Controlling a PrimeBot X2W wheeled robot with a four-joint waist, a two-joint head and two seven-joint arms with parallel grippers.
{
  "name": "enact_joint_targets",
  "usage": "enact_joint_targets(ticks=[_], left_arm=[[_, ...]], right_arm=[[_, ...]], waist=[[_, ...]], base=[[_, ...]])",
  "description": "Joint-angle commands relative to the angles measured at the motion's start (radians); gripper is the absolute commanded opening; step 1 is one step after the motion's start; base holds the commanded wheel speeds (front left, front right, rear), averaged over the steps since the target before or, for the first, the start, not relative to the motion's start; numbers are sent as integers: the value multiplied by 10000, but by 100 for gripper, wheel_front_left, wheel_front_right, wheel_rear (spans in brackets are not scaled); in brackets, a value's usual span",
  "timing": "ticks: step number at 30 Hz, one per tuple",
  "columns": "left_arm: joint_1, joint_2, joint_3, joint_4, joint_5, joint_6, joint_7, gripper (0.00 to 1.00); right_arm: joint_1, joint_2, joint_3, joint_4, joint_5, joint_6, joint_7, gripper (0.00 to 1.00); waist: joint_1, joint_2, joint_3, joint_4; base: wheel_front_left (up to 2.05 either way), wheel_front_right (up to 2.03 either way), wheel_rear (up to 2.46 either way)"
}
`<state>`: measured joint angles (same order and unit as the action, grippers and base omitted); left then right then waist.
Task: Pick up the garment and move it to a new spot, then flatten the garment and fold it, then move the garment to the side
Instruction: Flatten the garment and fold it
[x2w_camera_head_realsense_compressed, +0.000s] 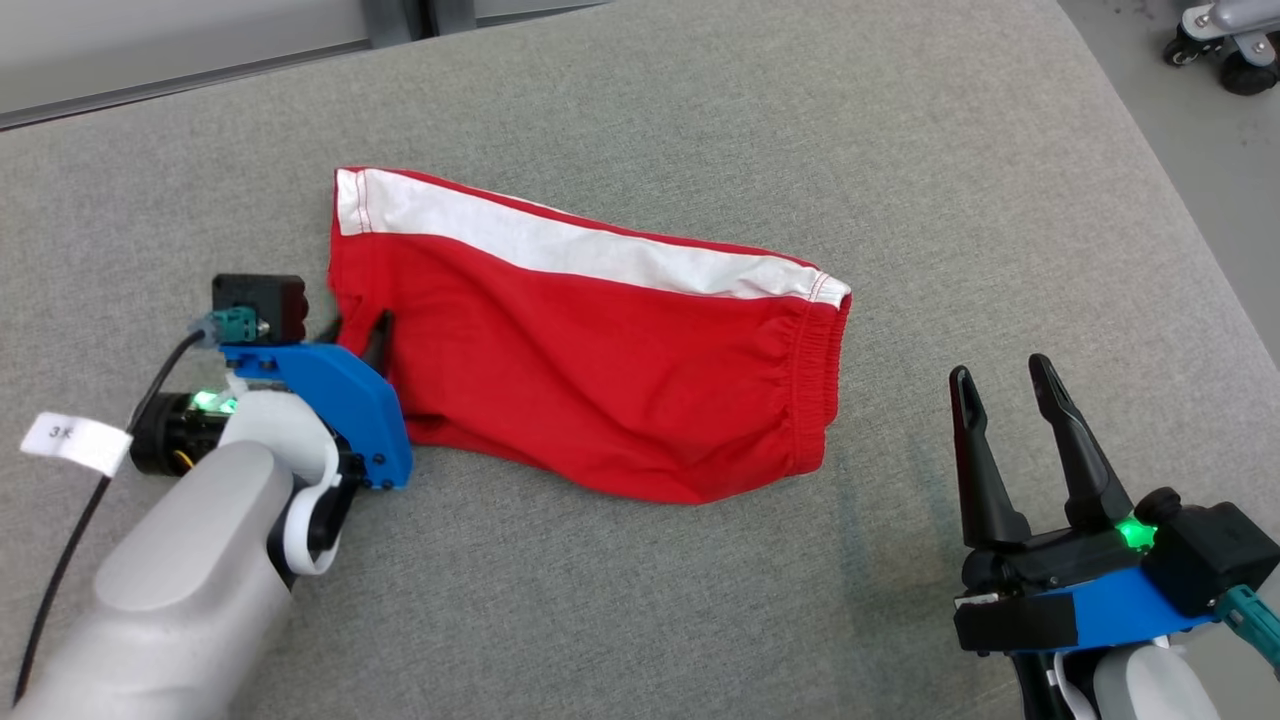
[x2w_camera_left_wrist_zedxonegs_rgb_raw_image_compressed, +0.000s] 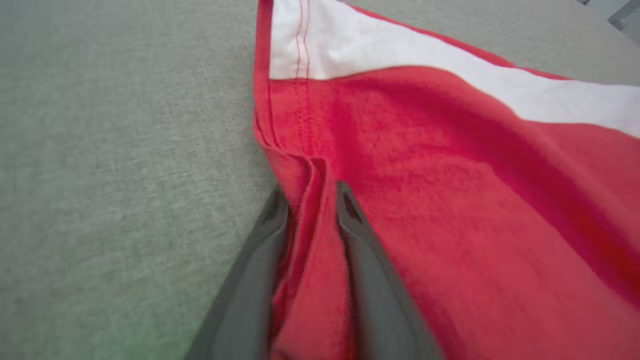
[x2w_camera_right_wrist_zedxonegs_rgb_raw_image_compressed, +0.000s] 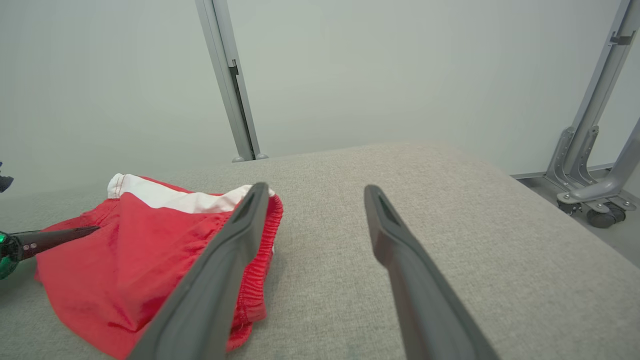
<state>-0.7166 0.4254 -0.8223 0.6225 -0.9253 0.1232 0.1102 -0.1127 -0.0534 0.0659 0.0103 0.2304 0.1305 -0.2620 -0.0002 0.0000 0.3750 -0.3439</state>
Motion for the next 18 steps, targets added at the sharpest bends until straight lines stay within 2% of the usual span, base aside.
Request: enact_joint_targets(ticks=[1,8,14,18], left_arm=[[653,-90,-139,23,-96,119,3,0],[1148,78,359,-749,-266,459,-981,0],[2128,13,1010,-1624,-696,904,-2153,0],[2831,-142,1221,-2026,-987,1111,-2563,0]], right_arm=[[127,38,-19,-51,89,5,-38,100],[136,36,-61,-211,123,5,-36,100],[149,32,-209,-261,-62,5,-35,100],[136,23,-240,-183,-177,5,-35,100]], waist=[[2,0,-45,37],[2,0,-219,429],[2,0,-458,1052],[2,0,-697,1444]], base=[[0,0,0],[0,0,0],[0,0,0],[0,0,0]])
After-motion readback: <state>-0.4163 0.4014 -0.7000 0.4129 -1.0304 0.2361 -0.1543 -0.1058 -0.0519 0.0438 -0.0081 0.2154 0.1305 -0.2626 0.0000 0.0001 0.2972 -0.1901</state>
